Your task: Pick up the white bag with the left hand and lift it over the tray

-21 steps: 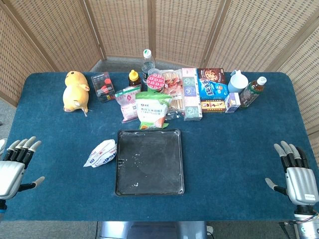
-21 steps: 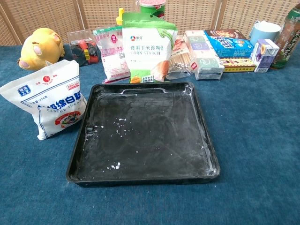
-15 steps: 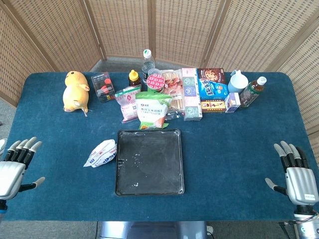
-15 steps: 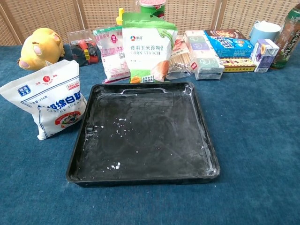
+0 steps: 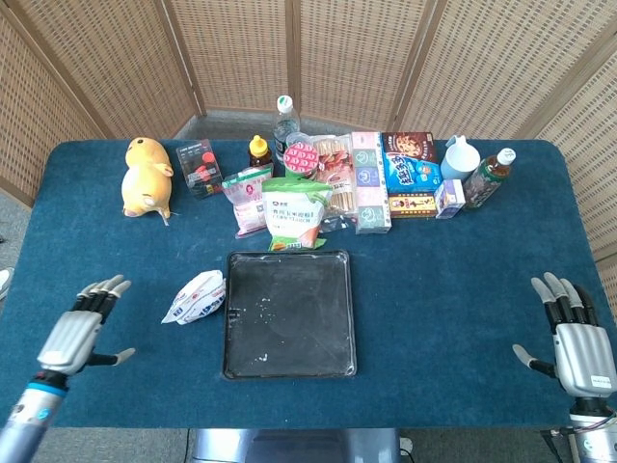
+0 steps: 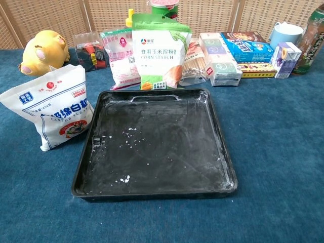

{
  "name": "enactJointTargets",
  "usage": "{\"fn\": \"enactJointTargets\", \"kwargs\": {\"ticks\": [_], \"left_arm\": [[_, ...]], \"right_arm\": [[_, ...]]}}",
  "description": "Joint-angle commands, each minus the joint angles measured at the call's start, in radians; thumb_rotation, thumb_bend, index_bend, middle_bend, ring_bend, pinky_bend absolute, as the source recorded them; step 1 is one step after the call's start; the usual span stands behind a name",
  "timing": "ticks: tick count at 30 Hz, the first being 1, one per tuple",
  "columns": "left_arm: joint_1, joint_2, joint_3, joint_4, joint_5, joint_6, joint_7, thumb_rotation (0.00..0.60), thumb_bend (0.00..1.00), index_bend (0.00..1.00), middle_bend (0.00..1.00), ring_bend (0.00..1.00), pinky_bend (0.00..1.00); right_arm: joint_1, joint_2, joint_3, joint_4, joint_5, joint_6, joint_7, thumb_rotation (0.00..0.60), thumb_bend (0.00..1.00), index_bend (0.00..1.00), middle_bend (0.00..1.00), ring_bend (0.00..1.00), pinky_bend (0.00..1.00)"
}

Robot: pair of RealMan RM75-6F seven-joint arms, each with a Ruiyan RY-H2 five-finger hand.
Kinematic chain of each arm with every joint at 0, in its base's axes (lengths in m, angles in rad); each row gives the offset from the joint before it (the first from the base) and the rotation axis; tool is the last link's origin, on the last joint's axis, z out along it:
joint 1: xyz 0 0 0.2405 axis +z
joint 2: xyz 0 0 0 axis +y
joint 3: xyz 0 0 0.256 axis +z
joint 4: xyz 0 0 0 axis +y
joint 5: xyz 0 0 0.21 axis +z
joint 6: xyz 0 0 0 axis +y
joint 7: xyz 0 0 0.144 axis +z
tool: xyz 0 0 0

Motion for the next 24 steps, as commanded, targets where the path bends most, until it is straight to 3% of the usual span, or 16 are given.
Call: {"fn": "enactJointTargets", "kwargs": {"ticks": [1,10,15,21,24], "left_arm": [[-0.032,-0.137,-0.033,0.090,-0.044,-0.026,-0.006,0.600,0.01,0.00,0.00,0.00,0.02],[-0.070,-0.358,-0.098,0.263,-0.077,-0.008,-0.046,0.600,0.01,0.00,0.00,0.00,0.02],[-0.105,-0.422,-0.135,0.310,-0.101,-0.027,-0.058,0.600,0.01,0.00,0.00,0.00,0.02],[-0.133,-0.463,-0.144,0.321,-0.117,-0.061,-0.070,0.600,0.01,0.00,0.00,0.00,0.02],[-0.142,-0.478,-0.150,0.320,-0.131,-0.075,-0.081,0.600,0.06,0.03,0.01,0.01,0.06]], "right_arm": [[0.000,0.004,0.002,0.000,0.002,0.000,0.010,0.599,0.00,0.00,0.00,0.01,0.02],[-0.001,0.018,0.004,-0.001,0.009,-0.005,0.043,0.600,0.00,0.00,0.00,0.01,0.02],[-0.002,0.026,0.009,0.000,0.018,-0.006,0.062,0.600,0.00,0.00,0.00,0.01,0.02],[0.000,0.032,0.011,0.002,0.027,-0.015,0.075,0.599,0.00,0.00,0.00,0.01,0.02],[0.000,0.034,0.008,0.000,0.023,-0.016,0.079,0.599,0.00,0.00,0.00,0.01,0.02]]}}
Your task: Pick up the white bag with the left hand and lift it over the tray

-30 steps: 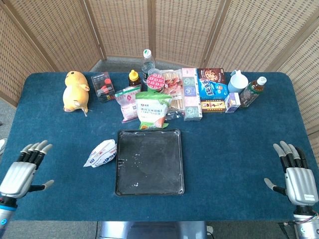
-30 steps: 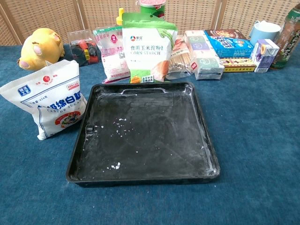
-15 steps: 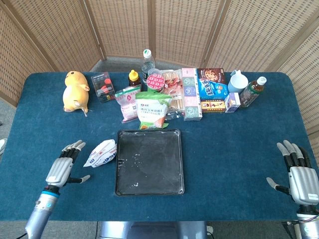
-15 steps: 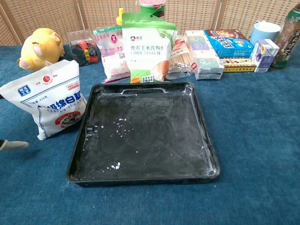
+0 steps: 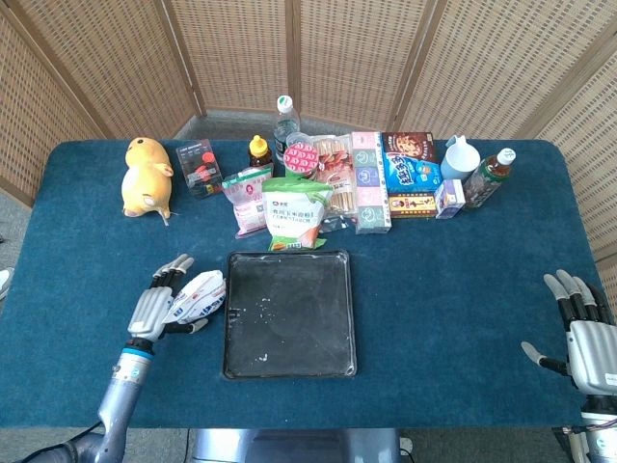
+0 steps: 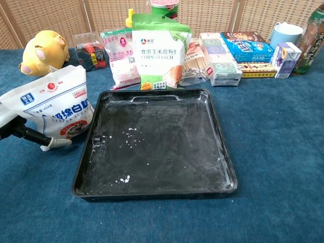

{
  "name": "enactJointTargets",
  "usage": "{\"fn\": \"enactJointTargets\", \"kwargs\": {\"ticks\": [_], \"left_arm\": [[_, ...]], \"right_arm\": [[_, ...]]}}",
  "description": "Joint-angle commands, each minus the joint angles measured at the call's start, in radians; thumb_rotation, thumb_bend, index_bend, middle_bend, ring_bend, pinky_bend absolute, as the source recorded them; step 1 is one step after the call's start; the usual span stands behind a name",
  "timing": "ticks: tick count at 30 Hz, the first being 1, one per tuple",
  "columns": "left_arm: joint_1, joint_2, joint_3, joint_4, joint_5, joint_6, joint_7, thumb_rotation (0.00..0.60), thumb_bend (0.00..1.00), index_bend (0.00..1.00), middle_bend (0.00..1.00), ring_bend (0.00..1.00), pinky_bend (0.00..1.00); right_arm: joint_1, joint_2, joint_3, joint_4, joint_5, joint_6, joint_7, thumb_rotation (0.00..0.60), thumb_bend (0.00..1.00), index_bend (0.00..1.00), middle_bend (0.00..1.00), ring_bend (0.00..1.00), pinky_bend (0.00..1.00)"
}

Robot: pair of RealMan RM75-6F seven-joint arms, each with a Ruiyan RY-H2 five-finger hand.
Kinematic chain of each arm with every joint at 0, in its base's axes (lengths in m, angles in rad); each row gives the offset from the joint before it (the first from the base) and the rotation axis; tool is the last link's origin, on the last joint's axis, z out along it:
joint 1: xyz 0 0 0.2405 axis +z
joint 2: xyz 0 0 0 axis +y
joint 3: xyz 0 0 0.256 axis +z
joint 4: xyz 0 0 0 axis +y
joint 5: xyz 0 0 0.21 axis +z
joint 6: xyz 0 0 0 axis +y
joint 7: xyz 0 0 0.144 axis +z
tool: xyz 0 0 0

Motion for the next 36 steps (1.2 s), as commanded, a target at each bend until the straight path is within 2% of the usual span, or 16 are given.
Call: {"fn": "enactJointTargets", "kwargs": {"ticks": [1,2,4,6,10,13,18,22,25,29,32,36], "left_arm": [[-0.009,-0.019,-0.009,0.004,-0.014,-0.006,-0.010,0.600,0.09,0.11,0.07,0.06,0.14],[-0.009,-0.026,-0.012,0.008,-0.016,-0.002,-0.009,0.600,0.11,0.18,0.14,0.12,0.21],[-0.007,-0.047,-0.023,0.026,-0.024,0.021,0.003,0.600,0.15,0.39,0.36,0.33,0.43],[-0.008,-0.075,-0.035,0.053,-0.031,0.044,0.015,0.600,0.19,0.51,0.49,0.45,0.55],[-0.006,-0.112,-0.042,0.093,-0.020,0.087,0.002,0.600,0.27,0.69,0.65,0.60,0.66],[0.000,-0.128,-0.036,0.122,0.008,0.128,-0.037,0.600,0.31,0.74,0.69,0.64,0.69],[0.005,-0.115,-0.020,0.148,0.057,0.172,-0.111,0.600,0.33,0.76,0.70,0.65,0.69],[-0.003,-0.055,0.014,0.132,0.132,0.198,-0.166,0.600,0.33,0.76,0.70,0.65,0.69],[-0.034,0.033,0.045,0.081,0.215,0.201,-0.142,0.600,0.33,0.76,0.71,0.65,0.69],[-0.089,0.157,0.054,-0.026,0.299,0.176,0.000,0.600,0.33,0.77,0.71,0.65,0.69],[-0.134,0.252,0.045,-0.138,0.341,0.132,0.158,0.600,0.32,0.81,0.73,0.65,0.68],[-0.214,0.366,0.015,-0.268,0.440,0.053,0.510,0.600,0.31,0.82,0.73,0.65,0.67]], "right_arm": [[0.000,0.002,-0.002,-0.002,-0.004,0.000,0.002,0.599,0.00,0.00,0.00,0.01,0.02],[-0.001,0.002,-0.003,-0.002,-0.005,0.001,0.002,0.599,0.00,0.00,0.00,0.01,0.02],[-0.001,0.002,-0.003,-0.002,-0.005,0.001,0.004,0.599,0.00,0.00,0.00,0.01,0.02],[0.000,0.003,-0.003,-0.002,-0.005,0.000,0.006,0.599,0.00,0.00,0.00,0.01,0.02],[0.000,0.003,-0.003,-0.002,-0.006,0.000,0.008,0.599,0.00,0.00,0.00,0.01,0.02],[0.000,0.002,-0.003,0.000,-0.005,-0.002,0.008,0.599,0.00,0.00,0.00,0.01,0.02],[0.002,0.000,-0.005,0.001,-0.005,-0.006,0.007,0.599,0.00,0.00,0.00,0.01,0.02],[0.000,0.000,-0.005,-0.002,-0.006,-0.002,0.005,0.599,0.00,0.00,0.00,0.01,0.02],[0.000,0.000,-0.005,-0.006,-0.006,-0.001,0.002,0.599,0.00,0.00,0.00,0.01,0.02],[-0.001,0.001,-0.007,-0.010,-0.010,0.002,-0.001,0.599,0.00,0.00,0.00,0.01,0.02],[-0.002,0.002,-0.007,-0.013,-0.011,0.003,0.000,0.599,0.00,0.00,0.00,0.01,0.02],[-0.003,0.006,-0.005,-0.014,-0.008,0.004,0.007,0.599,0.00,0.00,0.00,0.01,0.02]]}}
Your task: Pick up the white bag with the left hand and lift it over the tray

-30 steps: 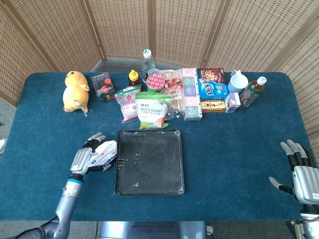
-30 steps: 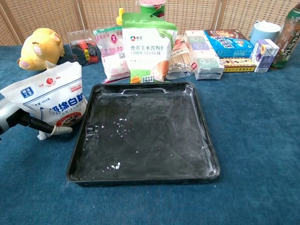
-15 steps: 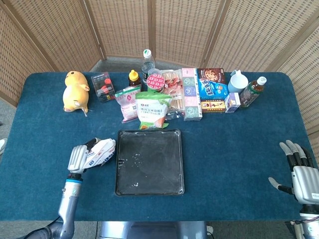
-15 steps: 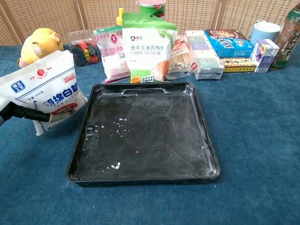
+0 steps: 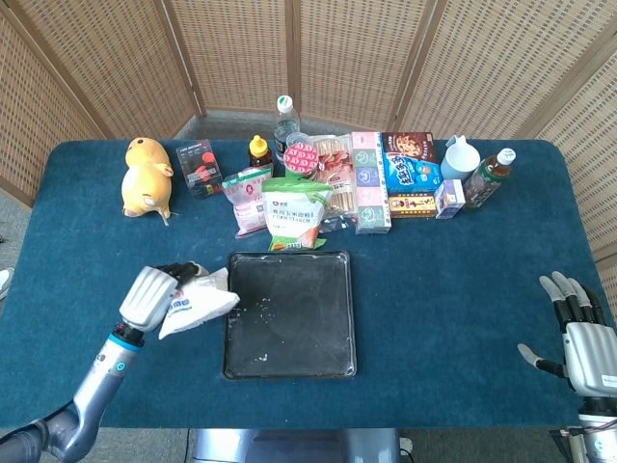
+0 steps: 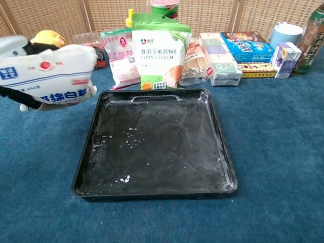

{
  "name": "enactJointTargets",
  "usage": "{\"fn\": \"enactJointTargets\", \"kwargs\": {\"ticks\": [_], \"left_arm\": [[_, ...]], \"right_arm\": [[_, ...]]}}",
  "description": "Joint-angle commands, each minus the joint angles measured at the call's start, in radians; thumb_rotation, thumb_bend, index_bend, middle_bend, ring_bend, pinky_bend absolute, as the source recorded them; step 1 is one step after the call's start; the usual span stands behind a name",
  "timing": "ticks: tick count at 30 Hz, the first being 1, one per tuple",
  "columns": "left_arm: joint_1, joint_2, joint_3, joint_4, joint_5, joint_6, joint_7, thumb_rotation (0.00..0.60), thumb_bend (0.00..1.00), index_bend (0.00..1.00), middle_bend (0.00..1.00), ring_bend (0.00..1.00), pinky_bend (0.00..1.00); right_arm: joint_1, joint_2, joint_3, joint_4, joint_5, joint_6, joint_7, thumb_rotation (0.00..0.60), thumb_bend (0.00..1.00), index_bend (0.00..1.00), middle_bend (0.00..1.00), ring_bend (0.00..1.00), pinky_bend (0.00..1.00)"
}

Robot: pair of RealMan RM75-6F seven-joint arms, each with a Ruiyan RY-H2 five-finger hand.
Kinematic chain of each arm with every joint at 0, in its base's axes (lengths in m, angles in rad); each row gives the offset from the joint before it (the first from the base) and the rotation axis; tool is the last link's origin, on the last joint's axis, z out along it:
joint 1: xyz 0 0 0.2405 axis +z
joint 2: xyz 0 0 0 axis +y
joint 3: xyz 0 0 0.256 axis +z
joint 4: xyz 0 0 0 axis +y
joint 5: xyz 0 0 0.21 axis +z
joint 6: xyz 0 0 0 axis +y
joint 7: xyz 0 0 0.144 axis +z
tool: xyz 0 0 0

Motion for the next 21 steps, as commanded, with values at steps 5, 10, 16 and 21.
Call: {"fn": "enactJointTargets", "kwargs": {"ticks": [5,10,16,21], "left_arm": [[-0.149,0.195,-0.033,-0.235,0.165,-0.181,0.593,0.600,0.30,0.82,0.73,0.65,0.67],[-0.234,0.219,-0.029,-0.224,0.281,-0.260,0.727,0.600,0.31,0.82,0.73,0.65,0.67],[-0.340,0.241,-0.026,-0.196,0.393,-0.369,0.830,0.600,0.32,0.82,0.73,0.65,0.67],[-0.390,0.275,-0.038,-0.211,0.420,-0.473,0.938,0.600,0.31,0.82,0.73,0.65,0.67]], "right_arm": [[-0.001,0.006,0.002,-0.001,0.003,0.000,0.012,0.599,0.00,0.00,0.00,0.01,0.02],[-0.002,0.010,0.001,-0.003,0.002,0.001,0.016,0.598,0.00,0.00,0.00,0.01,0.02],[-0.001,0.012,0.004,0.000,0.007,-0.002,0.023,0.599,0.00,0.00,0.00,0.01,0.02],[-0.003,0.017,0.005,-0.001,0.009,0.001,0.034,0.598,0.00,0.00,0.00,0.01,0.02]]}}
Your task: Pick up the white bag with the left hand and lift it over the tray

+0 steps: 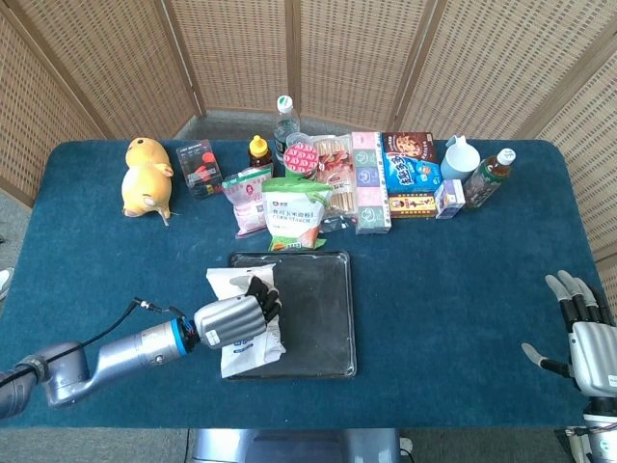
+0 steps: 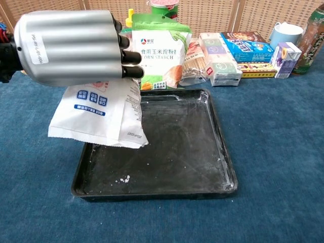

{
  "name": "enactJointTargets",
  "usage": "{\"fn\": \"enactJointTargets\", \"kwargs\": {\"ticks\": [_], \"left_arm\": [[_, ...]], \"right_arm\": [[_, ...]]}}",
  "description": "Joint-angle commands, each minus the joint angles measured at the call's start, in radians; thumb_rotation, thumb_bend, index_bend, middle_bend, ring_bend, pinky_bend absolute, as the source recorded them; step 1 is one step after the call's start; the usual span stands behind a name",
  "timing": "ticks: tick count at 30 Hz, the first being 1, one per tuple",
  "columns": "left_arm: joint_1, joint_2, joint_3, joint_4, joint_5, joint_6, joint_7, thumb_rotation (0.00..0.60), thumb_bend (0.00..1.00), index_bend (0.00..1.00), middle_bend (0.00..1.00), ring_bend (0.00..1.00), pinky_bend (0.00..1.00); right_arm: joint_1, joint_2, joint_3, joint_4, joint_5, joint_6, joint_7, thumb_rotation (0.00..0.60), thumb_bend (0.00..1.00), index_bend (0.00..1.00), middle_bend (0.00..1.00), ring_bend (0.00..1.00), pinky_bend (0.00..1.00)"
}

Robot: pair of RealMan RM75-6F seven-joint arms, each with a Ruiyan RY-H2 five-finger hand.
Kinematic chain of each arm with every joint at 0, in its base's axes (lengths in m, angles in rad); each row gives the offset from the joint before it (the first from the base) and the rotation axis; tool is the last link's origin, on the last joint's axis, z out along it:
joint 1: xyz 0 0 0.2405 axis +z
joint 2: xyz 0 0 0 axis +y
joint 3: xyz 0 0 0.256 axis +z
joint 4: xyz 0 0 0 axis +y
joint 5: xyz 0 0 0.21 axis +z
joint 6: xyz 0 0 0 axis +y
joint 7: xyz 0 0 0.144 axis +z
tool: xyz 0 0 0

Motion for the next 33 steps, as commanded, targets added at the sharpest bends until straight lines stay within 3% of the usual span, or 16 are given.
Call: {"fn": "enactJointTargets", "kwargs": {"ticks": [1,14,22,28,30,33], "left_arm": [[-0.039,0.033,-0.010,-0.018,0.020,-0.076,0.080,0.600,0.31,0.82,0.73,0.65,0.67],[-0.026,0.054,-0.013,-0.037,-0.011,-0.118,0.202,0.600,0.35,0.85,0.73,0.65,0.67],[0.012,0.046,-0.040,-0.050,-0.045,-0.149,0.372,0.600,0.50,0.90,0.74,0.65,0.67],[0.039,0.043,-0.066,-0.086,-0.092,-0.177,0.482,0.600,0.54,0.90,0.77,0.65,0.68],[0.043,0.046,-0.069,-0.094,-0.100,-0.185,0.505,0.600,0.55,0.90,0.79,0.67,0.72],[0.063,0.043,-0.077,-0.101,-0.126,-0.181,0.544,0.600,0.57,0.90,0.90,0.78,0.79]], "right_arm": [[-0.001,0.002,0.001,-0.001,-0.001,0.001,0.005,0.599,0.00,0.00,0.00,0.01,0.02],[-0.002,0.007,-0.001,-0.003,-0.001,0.000,0.011,0.598,0.00,0.00,0.00,0.01,0.01],[-0.003,0.003,-0.005,-0.004,-0.009,0.003,0.000,0.599,0.00,0.00,0.00,0.01,0.01],[-0.003,0.004,-0.002,-0.001,-0.005,0.003,0.006,0.599,0.00,0.00,0.00,0.01,0.01],[-0.002,0.004,-0.002,-0.001,-0.006,0.003,0.006,0.599,0.00,0.00,0.00,0.01,0.01],[-0.002,0.003,-0.003,0.000,-0.006,0.001,0.003,0.598,0.00,0.00,0.00,0.01,0.01]]}}
